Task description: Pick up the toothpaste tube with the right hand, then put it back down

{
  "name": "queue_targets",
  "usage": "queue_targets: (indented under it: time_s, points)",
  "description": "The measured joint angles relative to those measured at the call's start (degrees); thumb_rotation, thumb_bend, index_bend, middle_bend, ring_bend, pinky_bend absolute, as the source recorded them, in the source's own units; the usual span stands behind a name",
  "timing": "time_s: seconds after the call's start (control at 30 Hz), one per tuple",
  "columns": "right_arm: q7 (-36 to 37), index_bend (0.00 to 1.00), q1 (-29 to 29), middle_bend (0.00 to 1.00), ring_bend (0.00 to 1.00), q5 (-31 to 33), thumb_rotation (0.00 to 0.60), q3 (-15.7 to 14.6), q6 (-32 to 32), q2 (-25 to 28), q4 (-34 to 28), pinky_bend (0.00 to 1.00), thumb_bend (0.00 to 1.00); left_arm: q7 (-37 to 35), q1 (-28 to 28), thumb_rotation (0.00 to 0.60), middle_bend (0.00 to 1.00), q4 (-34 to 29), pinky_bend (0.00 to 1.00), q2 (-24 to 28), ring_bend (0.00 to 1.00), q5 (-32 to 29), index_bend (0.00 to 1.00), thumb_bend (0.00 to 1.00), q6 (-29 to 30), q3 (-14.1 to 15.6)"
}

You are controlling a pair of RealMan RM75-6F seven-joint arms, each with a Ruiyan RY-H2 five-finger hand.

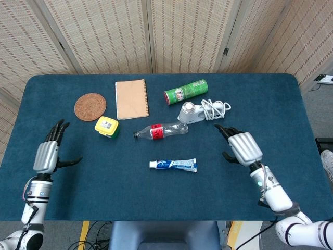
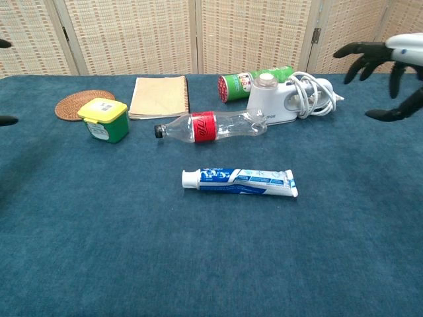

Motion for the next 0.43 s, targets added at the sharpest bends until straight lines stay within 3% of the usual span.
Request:
queue_targets:
  time_s: [0.2,0.43]
  points:
    - [5.6,0.05,-9.4,0.26,0.22,-5.0,0.600,-2.9,9.8,1.2,1.8,0.44,0.34,7.9,4.0,0.600,0.06,-2.3,0.18,1.9,0.02,-0.7,0.13,0.03,4.8,1.9]
    - [7.3,0.05,-17.2,0.26,0.22,-8.6,0.600,-5.4,15.8,2.1,2.8,0.42,0.33,15.3,8.4,0.600,0.06,-8.4,0.18,3.7,0.02,1.1,0.13,0.03,9.7,5.0]
